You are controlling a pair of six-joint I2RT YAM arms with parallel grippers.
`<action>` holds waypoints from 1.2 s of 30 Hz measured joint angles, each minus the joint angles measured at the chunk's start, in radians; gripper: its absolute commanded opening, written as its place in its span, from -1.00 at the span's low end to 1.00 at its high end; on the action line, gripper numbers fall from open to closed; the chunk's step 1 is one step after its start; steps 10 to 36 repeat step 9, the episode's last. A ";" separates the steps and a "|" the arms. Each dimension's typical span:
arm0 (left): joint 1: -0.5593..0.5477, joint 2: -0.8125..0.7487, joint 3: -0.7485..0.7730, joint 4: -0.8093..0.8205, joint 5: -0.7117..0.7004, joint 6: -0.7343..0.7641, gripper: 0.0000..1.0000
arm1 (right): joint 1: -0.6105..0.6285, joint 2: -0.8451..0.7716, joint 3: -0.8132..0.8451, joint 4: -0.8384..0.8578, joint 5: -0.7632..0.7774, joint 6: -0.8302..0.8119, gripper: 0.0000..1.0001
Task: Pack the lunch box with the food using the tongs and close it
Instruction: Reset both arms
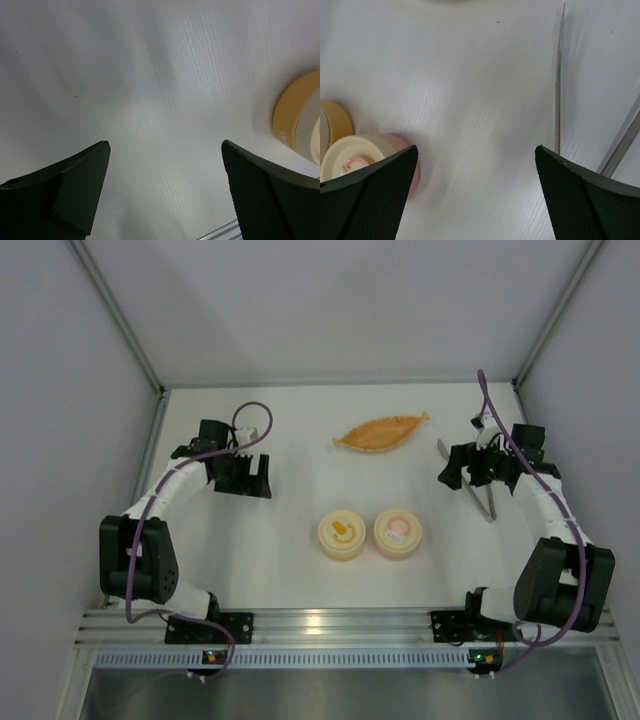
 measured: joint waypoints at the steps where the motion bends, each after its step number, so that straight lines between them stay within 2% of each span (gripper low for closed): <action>1: 0.000 -0.010 -0.016 0.000 -0.009 0.005 0.96 | 0.003 0.001 0.000 0.000 0.011 0.000 0.99; 9: 0.001 -0.087 -0.047 0.032 -0.051 0.034 0.96 | 0.053 0.002 -0.002 0.004 0.079 -0.001 0.99; 36: 0.001 -0.087 -0.047 0.032 -0.051 0.034 0.96 | 0.053 0.002 -0.002 0.004 0.079 -0.001 0.99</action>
